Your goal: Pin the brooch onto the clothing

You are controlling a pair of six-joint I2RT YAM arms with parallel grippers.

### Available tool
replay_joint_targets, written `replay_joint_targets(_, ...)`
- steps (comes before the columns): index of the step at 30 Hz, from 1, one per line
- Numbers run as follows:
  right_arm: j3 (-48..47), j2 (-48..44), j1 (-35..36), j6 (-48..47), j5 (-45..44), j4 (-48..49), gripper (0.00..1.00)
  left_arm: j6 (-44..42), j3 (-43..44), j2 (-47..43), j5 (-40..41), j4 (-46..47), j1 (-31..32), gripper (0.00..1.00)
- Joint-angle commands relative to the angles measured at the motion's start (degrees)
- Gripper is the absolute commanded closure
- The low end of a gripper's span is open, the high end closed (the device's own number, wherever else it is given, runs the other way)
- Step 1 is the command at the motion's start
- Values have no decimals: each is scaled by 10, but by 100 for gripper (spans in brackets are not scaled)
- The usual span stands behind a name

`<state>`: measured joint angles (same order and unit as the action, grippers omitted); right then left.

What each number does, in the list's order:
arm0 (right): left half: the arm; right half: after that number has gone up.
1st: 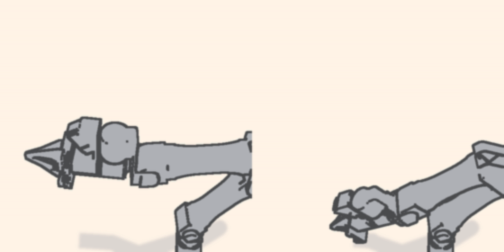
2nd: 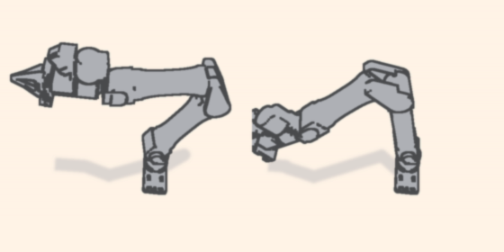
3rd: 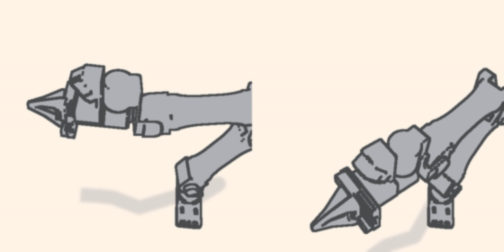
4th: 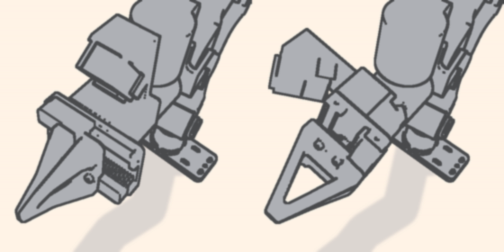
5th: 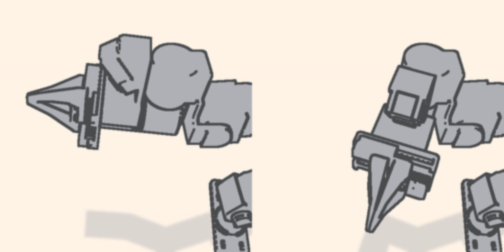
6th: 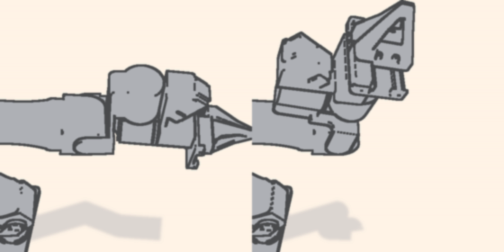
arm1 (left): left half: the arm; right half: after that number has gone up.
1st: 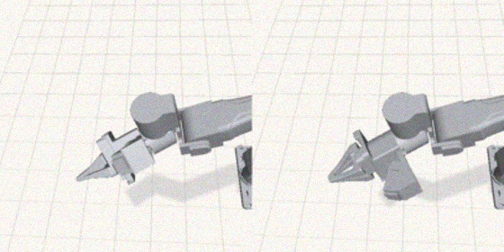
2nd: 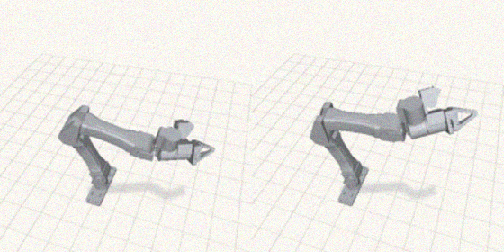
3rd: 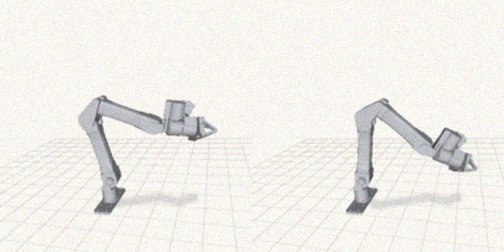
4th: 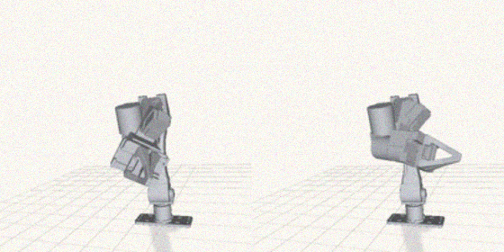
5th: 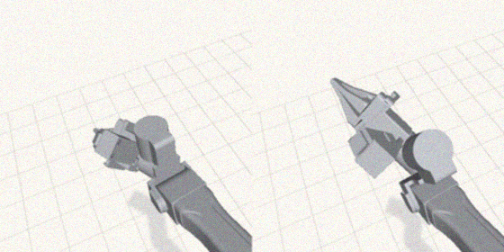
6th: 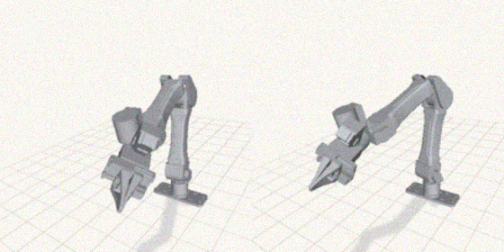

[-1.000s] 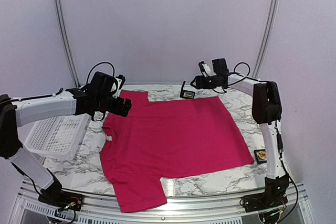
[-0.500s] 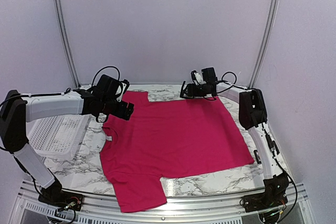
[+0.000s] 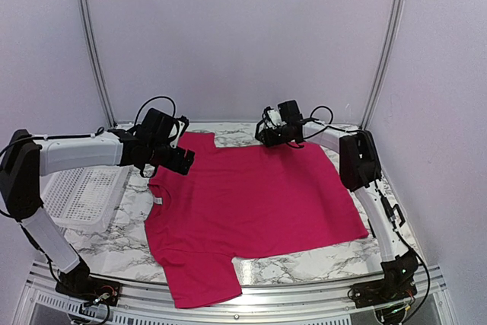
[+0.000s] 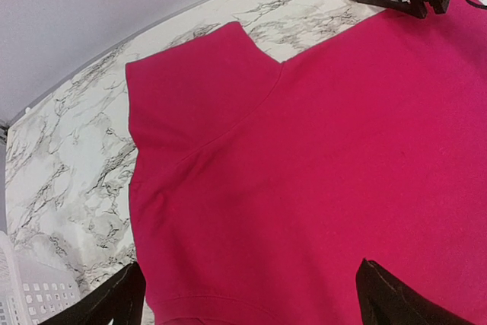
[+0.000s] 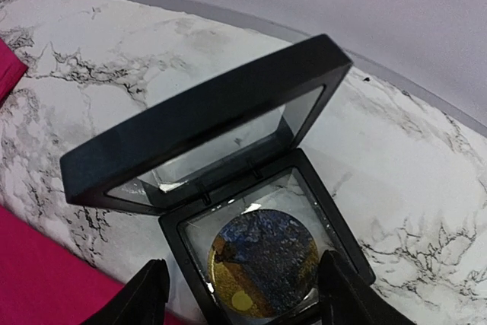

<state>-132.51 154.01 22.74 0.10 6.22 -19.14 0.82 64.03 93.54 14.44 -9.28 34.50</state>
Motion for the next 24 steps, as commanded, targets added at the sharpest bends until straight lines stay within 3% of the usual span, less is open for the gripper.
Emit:
replay_joint_targets(1,-25,15,10,-48,-39,-28,34,-6,15,7,12,-14,-2,1)
replay_joint_targets(6,-32,19,10,-56,-45,-3,42,-5,17,9,15,-16,-2,1)
replay_joint_targets(11,-31,20,10,-64,-42,3,60,-5,16,11,24,-17,-2,1)
replay_joint_targets(19,2,-10,10,-78,-6,11,70,-6,19,20,27,-21,-2,1)
replay_joint_targets(24,20,-35,10,-89,22,11,71,-6,22,23,27,-23,-2,1)
